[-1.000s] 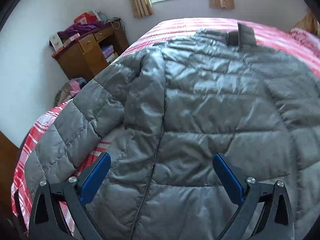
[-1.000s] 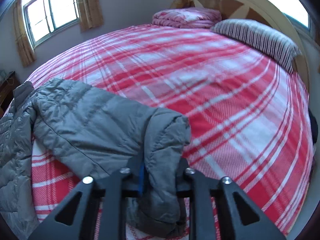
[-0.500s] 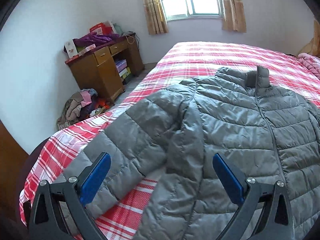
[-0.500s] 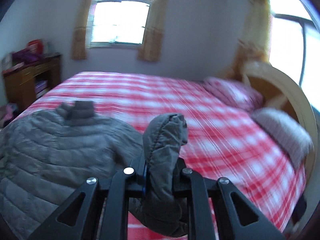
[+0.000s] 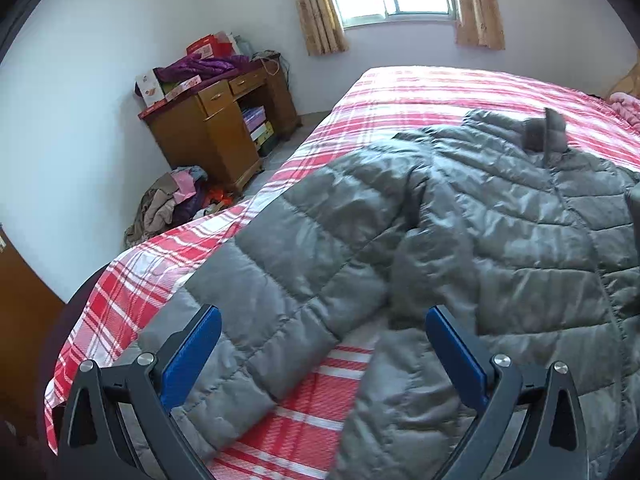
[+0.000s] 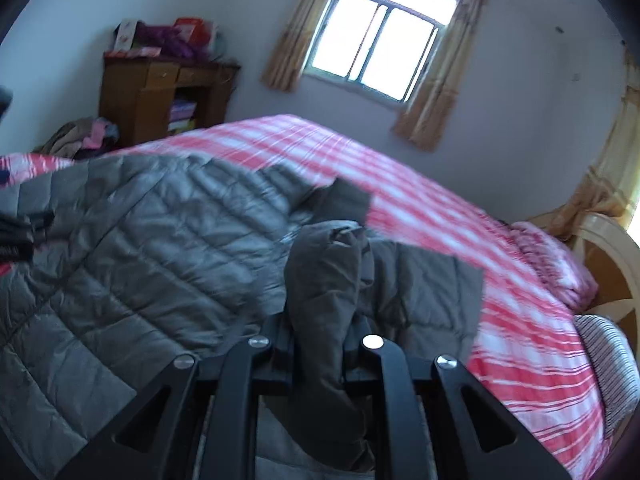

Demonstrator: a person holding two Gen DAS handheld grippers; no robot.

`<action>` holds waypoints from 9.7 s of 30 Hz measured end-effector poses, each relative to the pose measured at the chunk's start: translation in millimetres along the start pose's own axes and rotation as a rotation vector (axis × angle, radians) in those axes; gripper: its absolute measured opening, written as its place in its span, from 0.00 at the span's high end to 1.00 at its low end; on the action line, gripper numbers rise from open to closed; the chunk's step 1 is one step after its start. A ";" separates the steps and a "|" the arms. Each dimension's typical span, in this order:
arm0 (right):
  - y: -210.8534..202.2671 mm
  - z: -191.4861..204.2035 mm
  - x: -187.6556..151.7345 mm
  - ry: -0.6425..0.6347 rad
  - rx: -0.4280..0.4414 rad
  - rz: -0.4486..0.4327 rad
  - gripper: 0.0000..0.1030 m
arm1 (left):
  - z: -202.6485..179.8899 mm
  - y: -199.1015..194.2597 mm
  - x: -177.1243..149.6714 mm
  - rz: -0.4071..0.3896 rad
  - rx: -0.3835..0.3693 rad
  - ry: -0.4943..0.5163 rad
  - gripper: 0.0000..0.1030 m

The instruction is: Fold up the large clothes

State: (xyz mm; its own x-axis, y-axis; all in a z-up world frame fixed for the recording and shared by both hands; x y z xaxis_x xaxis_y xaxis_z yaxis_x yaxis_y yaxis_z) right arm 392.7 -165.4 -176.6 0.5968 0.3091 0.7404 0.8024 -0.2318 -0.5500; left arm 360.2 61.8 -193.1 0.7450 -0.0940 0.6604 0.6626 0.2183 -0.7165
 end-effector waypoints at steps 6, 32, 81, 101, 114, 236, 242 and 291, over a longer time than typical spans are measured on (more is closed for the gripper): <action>7.3 24.2 -14.4 -0.008 0.045 0.026 0.32 | 14.6 2.5 -1.0 0.016 0.023 -0.011 0.01; -6.3 -104.3 -148.9 0.214 -0.066 0.171 0.16 | -225.0 -7.6 7.1 0.104 -0.308 0.257 0.76; 140.9 -108.5 -67.5 0.261 0.197 0.255 0.14 | -191.1 70.2 36.5 0.042 0.026 0.075 0.02; 68.2 -108.2 -37.6 0.274 0.213 0.137 0.19 | -187.1 -8.9 30.5 -0.090 -0.054 0.133 0.02; 96.3 -49.0 -74.6 0.197 0.289 0.270 0.18 | -196.9 38.2 4.2 0.035 -0.075 0.109 0.01; 40.9 -66.3 -14.0 0.530 0.296 0.138 0.42 | -106.0 67.1 124.3 -0.014 -0.160 -0.138 0.11; 87.9 -50.3 -37.5 0.499 0.283 0.196 0.42 | -120.0 140.1 93.6 0.093 -0.102 -0.089 0.10; 181.2 -142.3 -53.9 0.572 -0.060 0.316 0.22 | -128.2 183.5 123.5 0.178 -0.027 -0.246 0.01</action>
State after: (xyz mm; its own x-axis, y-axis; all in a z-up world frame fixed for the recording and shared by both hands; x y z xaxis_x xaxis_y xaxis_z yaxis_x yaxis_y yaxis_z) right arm 505.7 -355.3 -261.1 0.6954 -0.3184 0.6442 0.5767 -0.2875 -0.7647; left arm 583.7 -34.3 -271.8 0.8107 0.1826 0.5562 0.5275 0.1840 -0.8294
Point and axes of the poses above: each gripper's, at about its wrist camera, not at the fingertips, and y roughly the way its jaws point, z to its left, x to its top, the point moved 8 cm from there along y, roughly the way its jaws point, and after that the axes turned 3 degrees about z, right-handed, at the moved point
